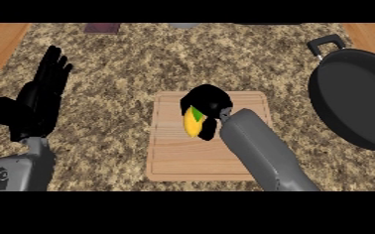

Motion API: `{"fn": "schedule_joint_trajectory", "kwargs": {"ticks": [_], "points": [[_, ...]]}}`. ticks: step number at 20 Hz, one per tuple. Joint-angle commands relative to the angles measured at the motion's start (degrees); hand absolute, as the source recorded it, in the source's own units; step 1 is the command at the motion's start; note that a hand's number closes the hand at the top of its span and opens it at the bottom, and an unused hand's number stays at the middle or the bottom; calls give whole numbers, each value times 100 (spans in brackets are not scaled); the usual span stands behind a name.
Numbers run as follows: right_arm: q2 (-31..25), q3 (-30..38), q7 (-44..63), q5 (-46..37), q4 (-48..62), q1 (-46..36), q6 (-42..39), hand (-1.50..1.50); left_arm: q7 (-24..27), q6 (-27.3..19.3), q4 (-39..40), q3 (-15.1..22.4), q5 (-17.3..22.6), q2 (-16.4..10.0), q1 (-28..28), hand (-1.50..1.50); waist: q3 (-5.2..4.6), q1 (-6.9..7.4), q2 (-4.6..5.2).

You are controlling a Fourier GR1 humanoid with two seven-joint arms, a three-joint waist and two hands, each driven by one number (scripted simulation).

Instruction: Pick the lemon from the cutting board and place it in the pot

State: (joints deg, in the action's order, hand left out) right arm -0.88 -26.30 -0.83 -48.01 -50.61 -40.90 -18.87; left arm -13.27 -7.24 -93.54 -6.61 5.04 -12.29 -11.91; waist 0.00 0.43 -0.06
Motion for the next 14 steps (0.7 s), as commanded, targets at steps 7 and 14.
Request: {"fn": "schedule_joint_trajectory", "kwargs": {"ticks": [7,14], "points": [[-164,-634,360,-143,-1367,1284,-33,150,61,170,252,-302,104,-130,-73,0,-3,-166,-41],[-1216,-1212,688,-241,-3714,3558,280,150,125,85,45,-367,58,-109,399,0,-15,-540,-154]]}}
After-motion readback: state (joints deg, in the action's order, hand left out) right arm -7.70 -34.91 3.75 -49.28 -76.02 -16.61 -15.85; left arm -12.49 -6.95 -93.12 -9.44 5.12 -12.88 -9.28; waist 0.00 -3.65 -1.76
